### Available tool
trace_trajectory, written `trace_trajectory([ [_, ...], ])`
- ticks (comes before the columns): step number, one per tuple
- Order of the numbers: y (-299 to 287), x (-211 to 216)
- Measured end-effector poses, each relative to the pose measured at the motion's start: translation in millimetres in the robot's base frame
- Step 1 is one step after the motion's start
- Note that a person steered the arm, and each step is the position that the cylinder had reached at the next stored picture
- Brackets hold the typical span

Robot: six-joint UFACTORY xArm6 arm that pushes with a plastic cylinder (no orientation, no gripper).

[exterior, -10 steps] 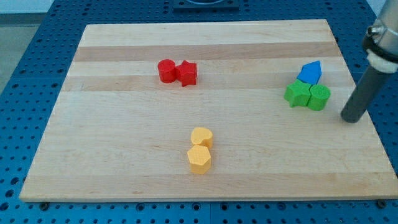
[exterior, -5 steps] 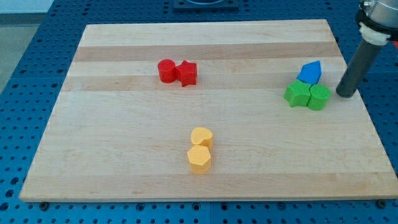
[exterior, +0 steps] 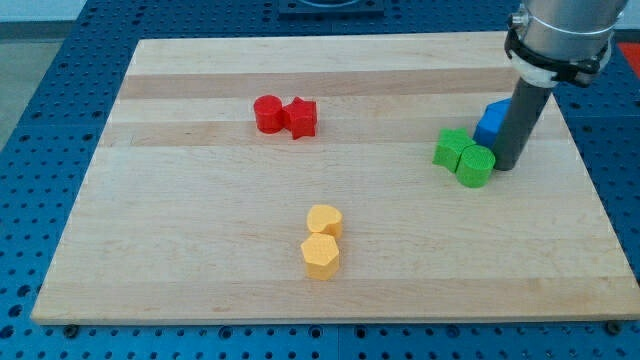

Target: Move the green circle close to the heart

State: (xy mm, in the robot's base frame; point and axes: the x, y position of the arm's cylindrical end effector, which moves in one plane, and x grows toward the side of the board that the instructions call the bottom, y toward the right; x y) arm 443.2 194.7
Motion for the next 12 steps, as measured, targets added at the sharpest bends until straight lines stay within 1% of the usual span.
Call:
trace_trajectory([
  [3,-55.2,3.3],
  [5,-72.3,34.6],
  [8,-120.2,77.9],
  [9,-128.5,91.0],
  [10,-114.7,92.5],
  [11,-110.1,103.6],
  [12,-115.2,110.3],
])
